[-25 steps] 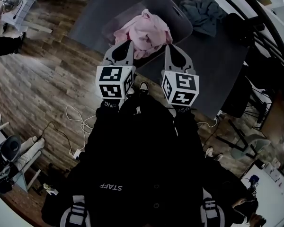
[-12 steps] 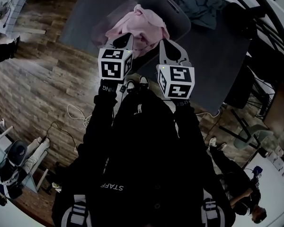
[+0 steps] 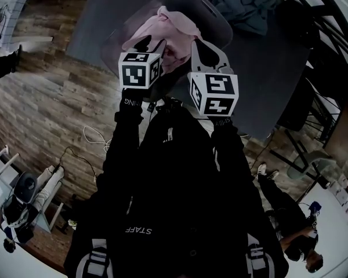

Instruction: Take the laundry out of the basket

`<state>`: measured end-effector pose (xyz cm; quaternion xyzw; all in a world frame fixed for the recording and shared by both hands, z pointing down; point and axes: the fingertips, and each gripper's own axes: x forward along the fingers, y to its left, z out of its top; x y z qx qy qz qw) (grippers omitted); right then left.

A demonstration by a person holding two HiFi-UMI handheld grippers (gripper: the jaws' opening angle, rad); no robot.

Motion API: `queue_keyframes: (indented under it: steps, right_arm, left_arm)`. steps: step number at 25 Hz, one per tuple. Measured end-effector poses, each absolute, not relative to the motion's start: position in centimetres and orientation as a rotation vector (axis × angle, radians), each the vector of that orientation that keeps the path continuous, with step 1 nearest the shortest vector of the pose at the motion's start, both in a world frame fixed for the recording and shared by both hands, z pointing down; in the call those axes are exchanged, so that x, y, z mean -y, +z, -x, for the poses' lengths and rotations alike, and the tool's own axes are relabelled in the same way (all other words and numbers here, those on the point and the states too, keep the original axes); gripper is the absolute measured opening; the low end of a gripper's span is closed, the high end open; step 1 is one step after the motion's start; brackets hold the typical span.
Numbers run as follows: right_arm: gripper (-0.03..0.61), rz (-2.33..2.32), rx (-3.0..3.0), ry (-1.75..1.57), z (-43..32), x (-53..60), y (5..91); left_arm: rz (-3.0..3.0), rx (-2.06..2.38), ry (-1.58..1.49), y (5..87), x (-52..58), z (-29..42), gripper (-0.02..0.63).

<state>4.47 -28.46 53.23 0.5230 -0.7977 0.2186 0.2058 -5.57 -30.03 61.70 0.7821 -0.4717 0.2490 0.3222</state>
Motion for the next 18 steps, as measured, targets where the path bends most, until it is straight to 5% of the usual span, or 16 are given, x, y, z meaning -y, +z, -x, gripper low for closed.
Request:
queue_keyframes:
  steps: [6,18]
  right_arm:
    - [0.014,-1.439,2.222,0.644,-4.2,30.0,54.1]
    - [0.014,-1.43,2.215,0.696,-4.1,31.8,55.2]
  left_arm:
    - [-2.002,1.241,0.725,64.9,31.6,6.1,0.336]
    - [-1.985,1.085,0.9,70.8,33.2,6.0,0.466]
